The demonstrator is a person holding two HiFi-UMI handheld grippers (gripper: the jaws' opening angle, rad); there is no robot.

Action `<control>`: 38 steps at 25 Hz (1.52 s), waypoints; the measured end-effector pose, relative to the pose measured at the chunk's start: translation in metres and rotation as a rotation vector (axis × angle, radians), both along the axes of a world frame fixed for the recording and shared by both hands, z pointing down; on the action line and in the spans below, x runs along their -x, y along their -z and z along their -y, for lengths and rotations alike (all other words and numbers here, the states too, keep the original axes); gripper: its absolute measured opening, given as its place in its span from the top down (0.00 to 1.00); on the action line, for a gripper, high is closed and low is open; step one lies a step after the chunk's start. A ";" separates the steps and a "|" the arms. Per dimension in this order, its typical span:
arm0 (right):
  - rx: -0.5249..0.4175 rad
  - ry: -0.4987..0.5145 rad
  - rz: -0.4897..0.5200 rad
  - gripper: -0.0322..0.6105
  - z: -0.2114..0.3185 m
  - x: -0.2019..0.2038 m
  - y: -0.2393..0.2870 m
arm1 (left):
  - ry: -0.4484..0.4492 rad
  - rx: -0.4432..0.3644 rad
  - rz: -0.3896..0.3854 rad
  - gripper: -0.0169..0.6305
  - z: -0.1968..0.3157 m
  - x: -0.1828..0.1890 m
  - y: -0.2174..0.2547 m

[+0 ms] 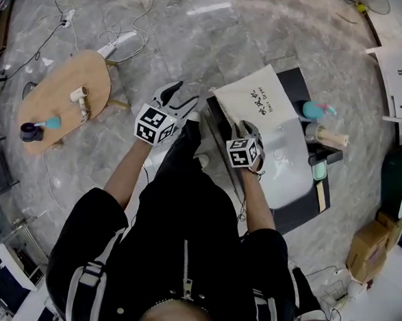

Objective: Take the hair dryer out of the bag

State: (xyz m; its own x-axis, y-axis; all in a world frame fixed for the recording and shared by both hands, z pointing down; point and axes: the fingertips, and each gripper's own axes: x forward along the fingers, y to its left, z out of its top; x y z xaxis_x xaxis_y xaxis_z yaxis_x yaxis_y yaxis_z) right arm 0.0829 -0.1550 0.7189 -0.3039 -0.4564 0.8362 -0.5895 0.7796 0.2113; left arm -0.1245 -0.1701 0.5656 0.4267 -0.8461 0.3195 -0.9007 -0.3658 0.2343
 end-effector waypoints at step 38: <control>0.086 -0.097 0.364 0.88 0.040 -0.014 0.074 | -0.332 0.244 -0.166 0.55 -0.001 -0.117 -0.066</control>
State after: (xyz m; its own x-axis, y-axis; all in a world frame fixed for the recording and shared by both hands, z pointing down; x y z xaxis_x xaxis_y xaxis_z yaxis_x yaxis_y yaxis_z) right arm 0.0966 -0.1946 0.6452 -0.5468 -0.4303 0.7183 -0.6856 0.7225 -0.0892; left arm -0.0078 -0.1691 0.6320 0.7250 -0.5626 0.3972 -0.6866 -0.5449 0.4814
